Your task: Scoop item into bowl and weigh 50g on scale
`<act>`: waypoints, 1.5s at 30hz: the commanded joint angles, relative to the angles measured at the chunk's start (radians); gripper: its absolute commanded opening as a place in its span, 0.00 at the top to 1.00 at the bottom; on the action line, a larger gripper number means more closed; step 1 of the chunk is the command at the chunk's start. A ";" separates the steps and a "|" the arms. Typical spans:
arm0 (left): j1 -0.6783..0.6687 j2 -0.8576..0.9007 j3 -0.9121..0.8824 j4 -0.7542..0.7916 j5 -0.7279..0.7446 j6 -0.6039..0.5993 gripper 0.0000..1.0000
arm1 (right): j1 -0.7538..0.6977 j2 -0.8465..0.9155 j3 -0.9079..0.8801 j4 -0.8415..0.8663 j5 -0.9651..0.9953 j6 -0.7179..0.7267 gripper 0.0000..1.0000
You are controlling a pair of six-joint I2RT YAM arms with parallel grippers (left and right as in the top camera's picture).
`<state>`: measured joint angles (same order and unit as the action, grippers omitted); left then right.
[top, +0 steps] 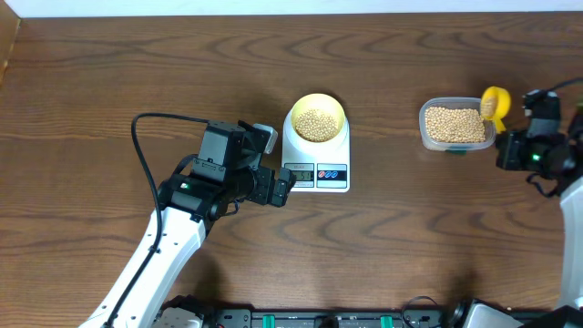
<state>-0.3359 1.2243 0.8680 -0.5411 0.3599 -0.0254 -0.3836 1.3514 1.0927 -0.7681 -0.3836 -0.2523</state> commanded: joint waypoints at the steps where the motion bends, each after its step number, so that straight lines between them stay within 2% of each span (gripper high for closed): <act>1: -0.002 0.004 0.002 0.001 -0.010 0.003 0.00 | 0.073 -0.008 0.006 -0.002 0.134 -0.061 0.99; 6: -0.002 0.004 0.002 0.001 -0.010 0.003 0.00 | 0.151 -0.004 0.006 -0.003 0.262 -0.071 0.99; 30: -0.002 0.004 0.002 0.001 -0.010 0.003 0.00 | 0.301 0.011 0.006 0.038 0.433 -0.115 0.99; 31: -0.002 0.004 0.002 0.001 -0.010 0.003 0.00 | 0.301 0.011 0.006 0.044 0.417 -0.105 0.99; 36: -0.002 0.004 0.002 0.001 -0.010 0.003 0.00 | 0.301 0.011 0.006 0.114 0.094 -0.025 0.99; 37: -0.002 0.004 0.002 0.001 -0.010 0.003 0.00 | 0.301 0.011 0.006 0.171 -0.010 0.075 0.99; 40: -0.002 0.004 0.002 0.001 -0.010 0.003 0.00 | 0.301 0.011 0.006 0.300 -0.172 0.234 0.99; 43: -0.002 0.004 0.002 0.001 -0.010 0.003 0.00 | 0.318 0.017 0.006 0.426 -0.200 0.373 0.99; 45: -0.002 0.004 0.002 0.001 -0.010 0.003 0.00 | 0.339 0.024 0.006 0.470 -0.203 0.397 0.99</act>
<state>-0.3359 1.2243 0.8680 -0.5404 0.3599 -0.0254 -0.0731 1.3621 1.0912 -0.3218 -0.5045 0.0143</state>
